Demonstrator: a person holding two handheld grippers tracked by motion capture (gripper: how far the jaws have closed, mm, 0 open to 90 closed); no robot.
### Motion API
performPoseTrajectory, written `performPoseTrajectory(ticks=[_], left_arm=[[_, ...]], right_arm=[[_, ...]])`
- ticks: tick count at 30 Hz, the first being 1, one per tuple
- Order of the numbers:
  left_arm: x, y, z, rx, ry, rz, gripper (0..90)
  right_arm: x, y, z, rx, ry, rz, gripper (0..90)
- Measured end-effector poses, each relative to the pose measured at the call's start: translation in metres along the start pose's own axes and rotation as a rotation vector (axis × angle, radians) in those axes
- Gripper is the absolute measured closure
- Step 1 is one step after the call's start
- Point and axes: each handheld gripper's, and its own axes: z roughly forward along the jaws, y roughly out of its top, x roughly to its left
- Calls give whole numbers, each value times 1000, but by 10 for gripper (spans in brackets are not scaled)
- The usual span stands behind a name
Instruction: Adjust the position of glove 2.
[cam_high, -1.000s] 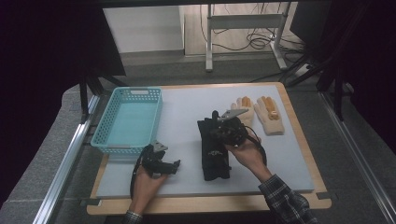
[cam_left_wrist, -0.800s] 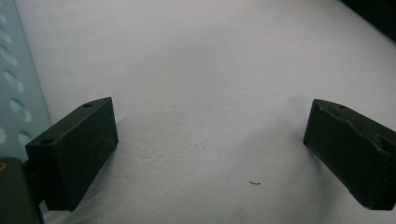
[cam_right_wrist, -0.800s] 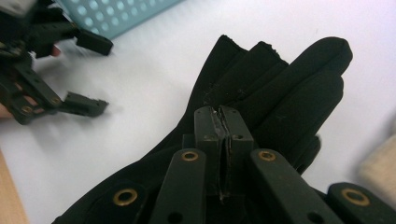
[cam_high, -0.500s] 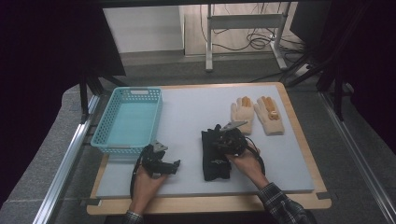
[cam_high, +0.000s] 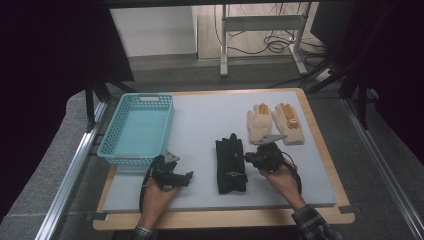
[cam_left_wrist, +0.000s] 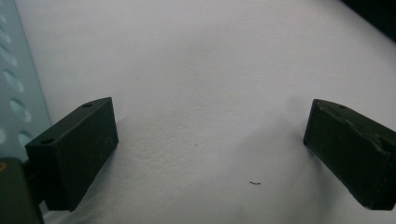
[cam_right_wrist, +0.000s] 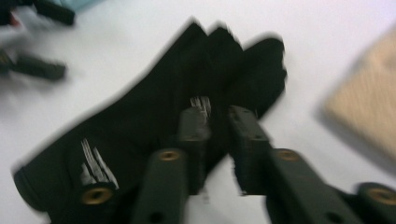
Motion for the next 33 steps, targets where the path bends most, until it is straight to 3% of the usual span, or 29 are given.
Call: performPoseTrajectory(ticks=[5, 11, 17, 22, 27, 33], left_arm=[[0, 0, 0, -1, 1, 0, 33], [0, 0, 0, -2, 1, 0, 33], [1, 0, 0, -6, -5, -5, 36], [-1, -3, -5, -2, -4, 27, 54], [4, -6, -11, 22, 9, 29, 40], [8, -11, -12, 6, -19, 42, 47]], right_arm=[[-2, -25, -1, 8, 25, 29, 882], [2, -38, 9, 14, 48, 30, 879], [9, -37, 19, 9, 62, 20, 877], [20, -33, 27, 2, 91, 5, 868], [27, -29, 34, -3, 107, -8, 848], [39, -21, 45, -10, 114, -27, 834]])
